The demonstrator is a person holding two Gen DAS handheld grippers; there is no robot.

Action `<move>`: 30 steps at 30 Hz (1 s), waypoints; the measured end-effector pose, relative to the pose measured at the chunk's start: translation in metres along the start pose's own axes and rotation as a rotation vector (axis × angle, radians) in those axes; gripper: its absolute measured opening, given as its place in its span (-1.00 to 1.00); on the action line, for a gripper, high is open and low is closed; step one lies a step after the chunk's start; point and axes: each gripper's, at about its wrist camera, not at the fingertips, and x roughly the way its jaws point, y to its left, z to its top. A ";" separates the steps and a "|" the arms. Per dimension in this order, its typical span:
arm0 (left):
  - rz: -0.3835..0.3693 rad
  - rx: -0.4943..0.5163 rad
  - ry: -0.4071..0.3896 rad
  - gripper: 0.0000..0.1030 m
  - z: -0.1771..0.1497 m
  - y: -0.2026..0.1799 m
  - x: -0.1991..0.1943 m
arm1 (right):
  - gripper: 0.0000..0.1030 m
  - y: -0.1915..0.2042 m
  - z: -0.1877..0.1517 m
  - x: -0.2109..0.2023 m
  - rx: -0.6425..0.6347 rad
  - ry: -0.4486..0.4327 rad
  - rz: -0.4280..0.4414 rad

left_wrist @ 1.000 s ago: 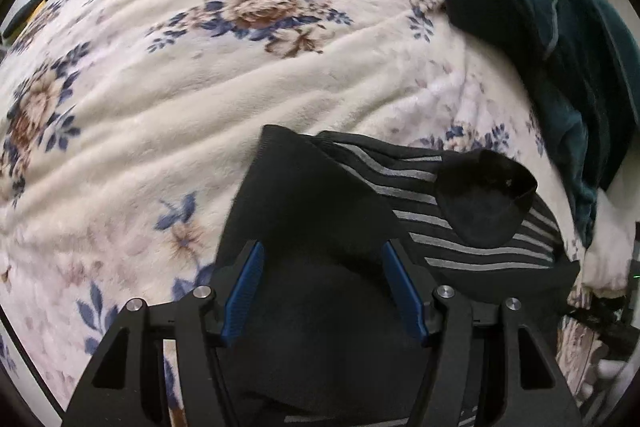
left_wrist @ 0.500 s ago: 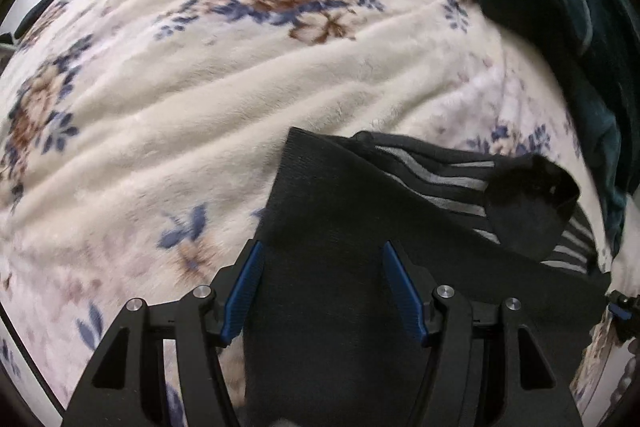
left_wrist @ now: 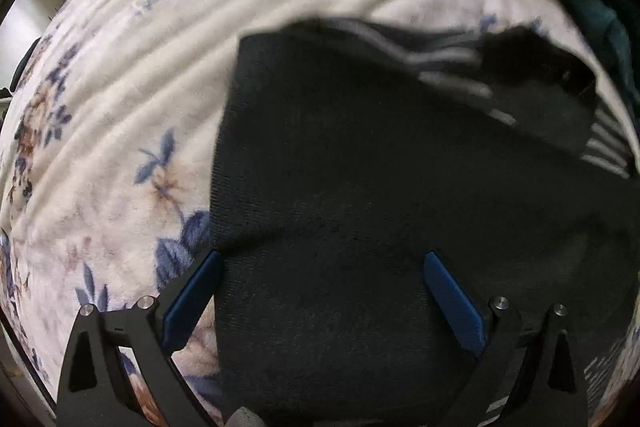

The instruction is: Fold small clothes

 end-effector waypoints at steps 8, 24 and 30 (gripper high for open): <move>-0.127 -0.004 -0.137 1.00 -0.044 -0.044 -0.102 | 1.00 0.001 -0.035 -0.075 -0.061 -0.039 0.005; -0.156 -0.013 0.314 1.00 -0.323 -0.312 -0.112 | 1.00 -0.147 -0.055 -0.147 -0.262 0.189 0.221; -0.260 0.163 0.441 0.96 -0.393 -0.366 -0.098 | 1.00 -0.181 -0.042 -0.125 -0.315 0.236 0.198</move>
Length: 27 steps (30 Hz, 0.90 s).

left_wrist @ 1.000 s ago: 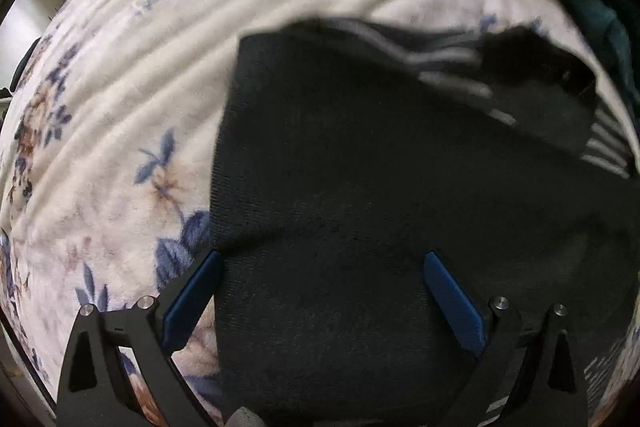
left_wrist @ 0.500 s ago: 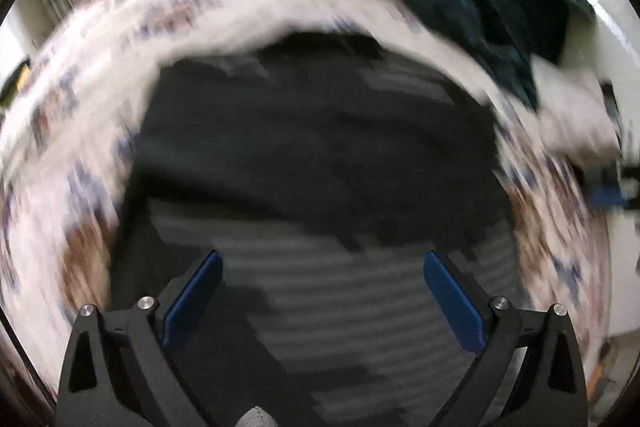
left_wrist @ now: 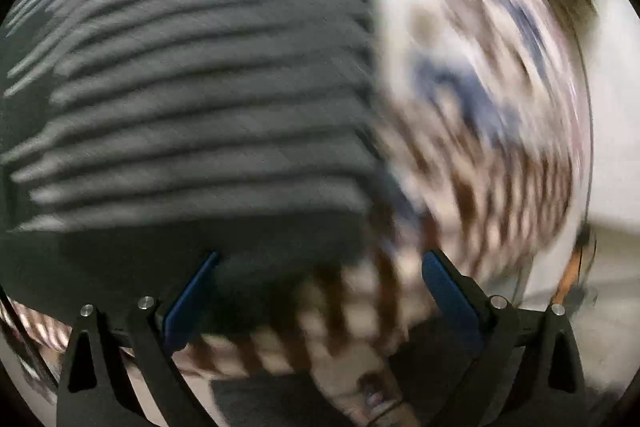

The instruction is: Fold small clothes

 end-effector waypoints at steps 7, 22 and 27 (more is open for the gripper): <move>0.133 -0.046 -0.114 0.96 -0.015 -0.018 -0.003 | 1.00 -0.013 0.026 0.030 -0.022 0.016 0.008; 0.030 -0.161 -0.331 -0.88 0.007 0.039 -0.027 | 0.81 0.003 0.204 0.137 0.114 0.016 0.271; -0.004 -0.231 -0.410 -0.88 -0.031 0.062 -0.077 | -0.80 0.033 0.211 0.151 0.093 0.024 0.203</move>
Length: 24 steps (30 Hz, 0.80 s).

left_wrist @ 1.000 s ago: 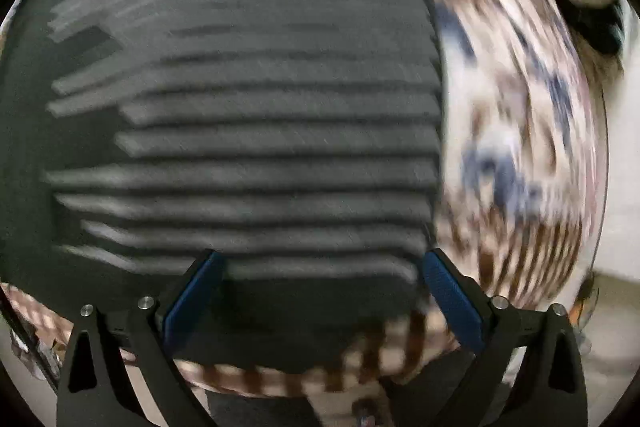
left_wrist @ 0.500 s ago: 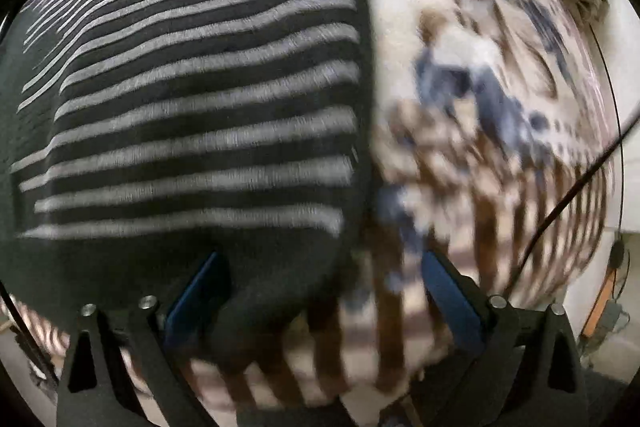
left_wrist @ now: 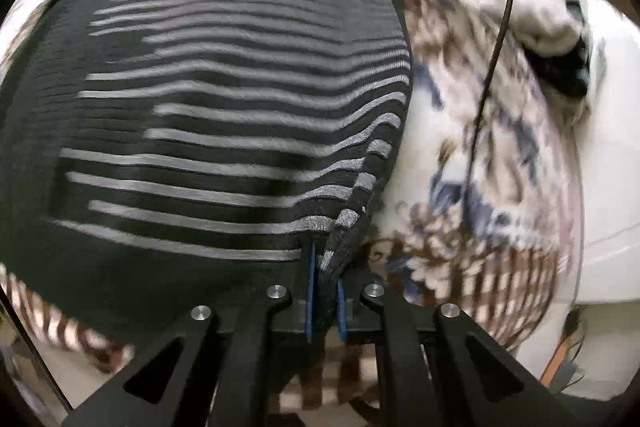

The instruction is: Fold small clothes

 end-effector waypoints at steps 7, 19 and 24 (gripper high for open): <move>0.011 -0.163 -0.147 -0.89 0.027 0.041 -0.071 | -0.85 0.058 -0.008 -0.033 -0.080 -0.058 -0.092; 0.053 -0.495 -0.288 -0.92 0.042 0.187 -0.123 | -0.85 0.268 -0.013 -0.044 -0.291 -0.097 -0.115; 0.016 -0.622 -0.253 -0.92 0.025 0.258 -0.101 | -0.85 0.378 -0.004 0.030 -0.396 -0.070 -0.201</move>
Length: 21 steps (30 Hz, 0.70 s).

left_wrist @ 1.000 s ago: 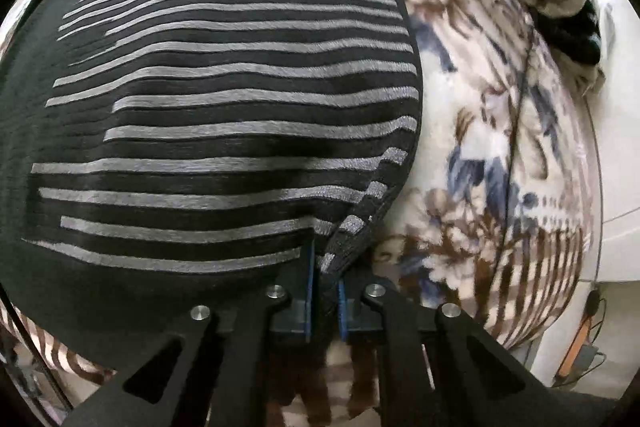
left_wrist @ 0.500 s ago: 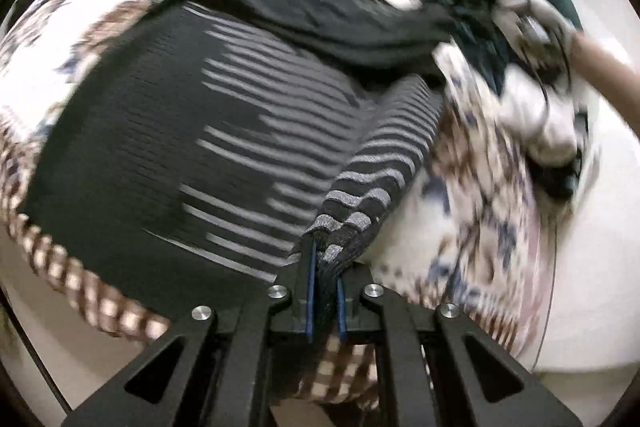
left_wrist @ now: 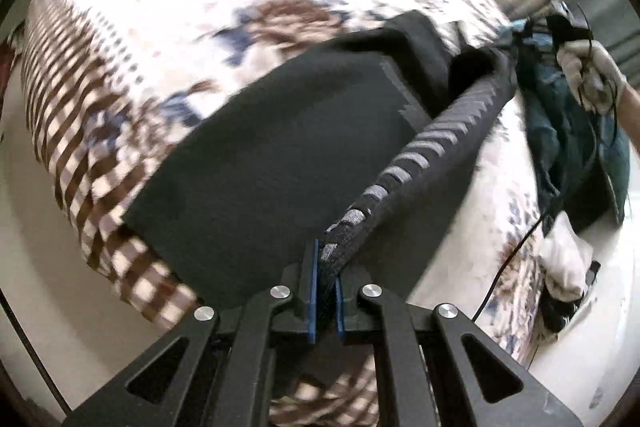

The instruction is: Fold small clothes

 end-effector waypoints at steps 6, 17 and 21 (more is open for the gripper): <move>-0.016 -0.100 0.074 -0.95 0.015 0.060 0.021 | -0.86 0.102 0.033 0.112 -0.076 0.079 -0.162; -0.057 -0.197 0.120 -0.95 0.052 0.116 0.038 | -0.86 0.164 0.051 0.209 -0.049 0.127 -0.333; -0.118 -0.269 0.232 -0.86 0.058 0.135 0.062 | -0.85 0.169 0.050 0.227 -0.067 0.150 -0.403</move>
